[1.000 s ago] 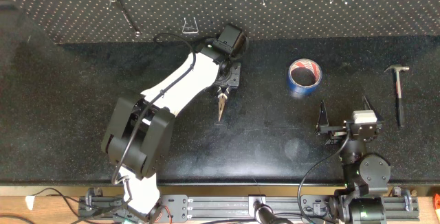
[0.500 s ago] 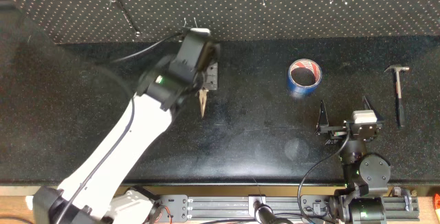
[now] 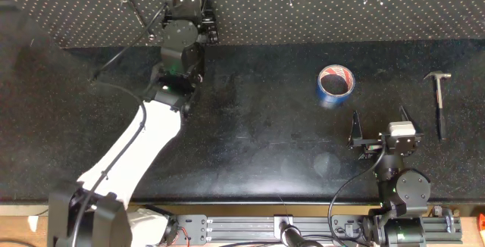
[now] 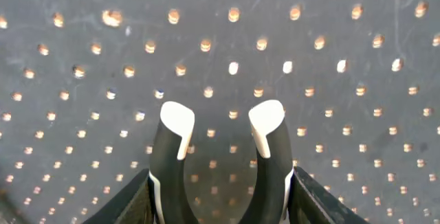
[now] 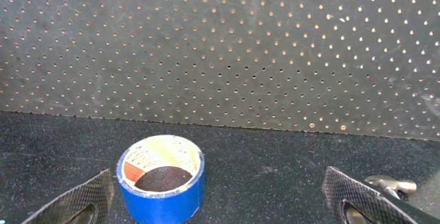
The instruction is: Place Tools Onto Pegboard
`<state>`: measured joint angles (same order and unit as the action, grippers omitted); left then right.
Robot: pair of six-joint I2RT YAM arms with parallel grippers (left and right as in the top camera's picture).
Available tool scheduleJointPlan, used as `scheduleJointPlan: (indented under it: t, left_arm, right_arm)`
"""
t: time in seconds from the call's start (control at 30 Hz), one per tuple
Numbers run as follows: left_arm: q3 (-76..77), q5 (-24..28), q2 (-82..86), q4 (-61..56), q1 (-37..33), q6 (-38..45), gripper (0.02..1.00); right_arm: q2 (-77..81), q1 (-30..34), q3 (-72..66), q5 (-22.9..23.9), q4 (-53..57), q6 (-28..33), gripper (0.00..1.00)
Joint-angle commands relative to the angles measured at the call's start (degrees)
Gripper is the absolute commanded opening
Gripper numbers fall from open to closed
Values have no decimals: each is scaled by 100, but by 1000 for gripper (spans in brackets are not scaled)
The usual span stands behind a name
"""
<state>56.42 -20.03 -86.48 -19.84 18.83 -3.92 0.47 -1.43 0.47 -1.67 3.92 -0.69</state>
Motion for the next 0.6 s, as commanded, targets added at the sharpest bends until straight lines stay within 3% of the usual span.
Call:
scheduleJointPlan:
  t: [0.03, 0.6]
  left_arm:
    - [96, -31, -433, -623, -15, 142, 27]
    - [96, -33, -1043, -1432, -46, 142, 27]
  right_arm:
    - [-39, 13, -24, -33, 15, 79, 991]
    - [-42, 13, -24, -33, 15, 79, 991]
